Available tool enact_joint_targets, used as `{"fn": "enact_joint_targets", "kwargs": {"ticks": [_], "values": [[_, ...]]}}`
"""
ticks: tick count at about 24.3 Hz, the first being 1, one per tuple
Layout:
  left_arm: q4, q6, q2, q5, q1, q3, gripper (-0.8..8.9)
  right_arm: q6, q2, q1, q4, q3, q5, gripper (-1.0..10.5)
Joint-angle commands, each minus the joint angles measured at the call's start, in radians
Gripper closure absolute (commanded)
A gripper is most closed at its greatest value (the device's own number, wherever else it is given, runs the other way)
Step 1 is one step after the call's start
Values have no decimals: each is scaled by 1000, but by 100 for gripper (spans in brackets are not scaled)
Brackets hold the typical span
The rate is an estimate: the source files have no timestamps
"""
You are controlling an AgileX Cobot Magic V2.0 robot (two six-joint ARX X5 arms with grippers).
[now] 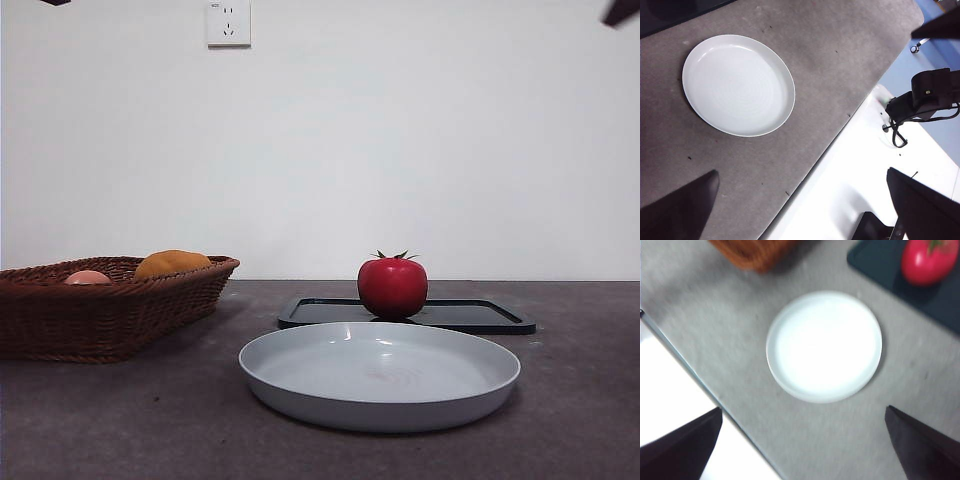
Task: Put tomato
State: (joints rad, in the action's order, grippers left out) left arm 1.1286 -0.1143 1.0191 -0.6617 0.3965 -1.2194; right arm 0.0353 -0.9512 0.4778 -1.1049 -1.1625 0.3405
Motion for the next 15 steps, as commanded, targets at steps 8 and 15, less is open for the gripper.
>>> {"fn": "enact_joint_targets", "kwargs": {"ticks": [8,15], "values": [[-6,-13,6,-8,3,-22,220,-28,78,7,21,68,3,431],[-6,-13,6,-8,3,-22,220,-28,78,7,23,68,4,431]]}}
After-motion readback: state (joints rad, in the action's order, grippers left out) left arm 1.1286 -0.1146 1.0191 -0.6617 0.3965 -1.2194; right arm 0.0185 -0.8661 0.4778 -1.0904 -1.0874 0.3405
